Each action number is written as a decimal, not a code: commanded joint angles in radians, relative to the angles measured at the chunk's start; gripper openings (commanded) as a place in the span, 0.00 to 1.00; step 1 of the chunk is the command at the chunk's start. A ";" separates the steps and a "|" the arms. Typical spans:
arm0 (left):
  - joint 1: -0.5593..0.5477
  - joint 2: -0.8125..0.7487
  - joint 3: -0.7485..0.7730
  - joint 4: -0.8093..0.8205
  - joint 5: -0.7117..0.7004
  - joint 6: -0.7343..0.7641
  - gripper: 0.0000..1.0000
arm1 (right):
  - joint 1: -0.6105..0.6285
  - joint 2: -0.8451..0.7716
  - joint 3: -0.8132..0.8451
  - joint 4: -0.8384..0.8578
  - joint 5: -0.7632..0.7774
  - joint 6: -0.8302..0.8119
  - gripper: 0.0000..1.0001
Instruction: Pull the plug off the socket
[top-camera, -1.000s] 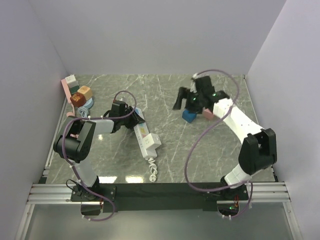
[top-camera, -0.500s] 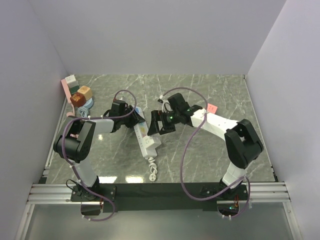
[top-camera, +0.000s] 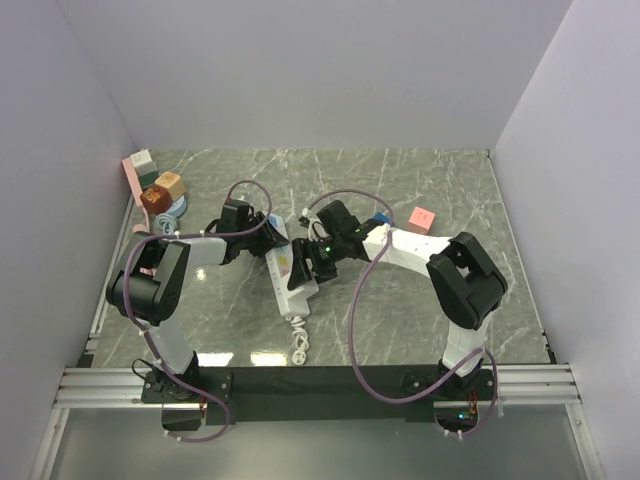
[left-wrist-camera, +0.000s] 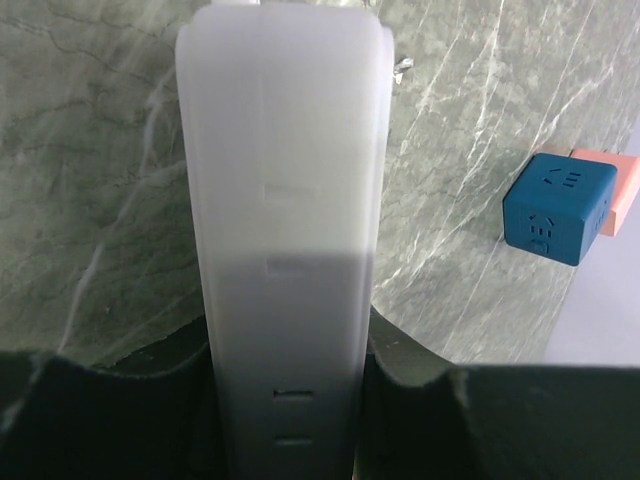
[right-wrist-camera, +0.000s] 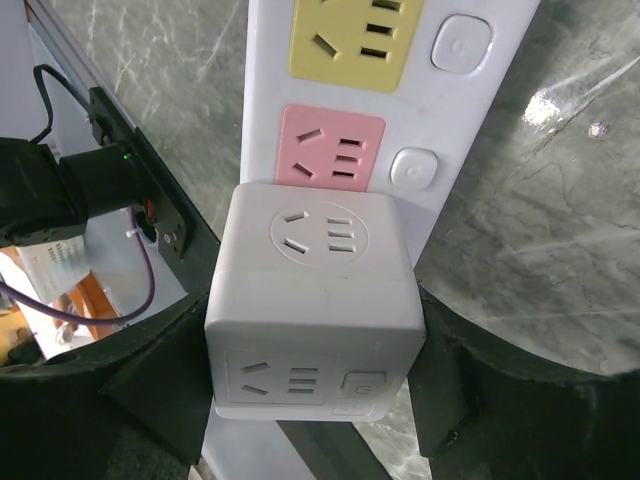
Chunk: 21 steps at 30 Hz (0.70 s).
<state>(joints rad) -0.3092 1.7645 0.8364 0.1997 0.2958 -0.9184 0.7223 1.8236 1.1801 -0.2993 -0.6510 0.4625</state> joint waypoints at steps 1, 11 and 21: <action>0.001 -0.033 0.047 0.072 0.014 -0.014 0.08 | 0.032 0.011 0.041 0.014 -0.044 -0.030 0.27; 0.001 -0.115 -0.065 0.132 0.106 -0.057 0.83 | -0.020 0.011 0.114 0.029 -0.016 0.002 0.00; -0.019 -0.146 -0.201 0.191 0.131 -0.146 0.83 | -0.069 0.022 0.145 0.115 -0.012 0.083 0.00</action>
<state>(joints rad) -0.3107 1.6333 0.6506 0.3260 0.3851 -1.0191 0.6621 1.8534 1.2579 -0.2909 -0.6350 0.4919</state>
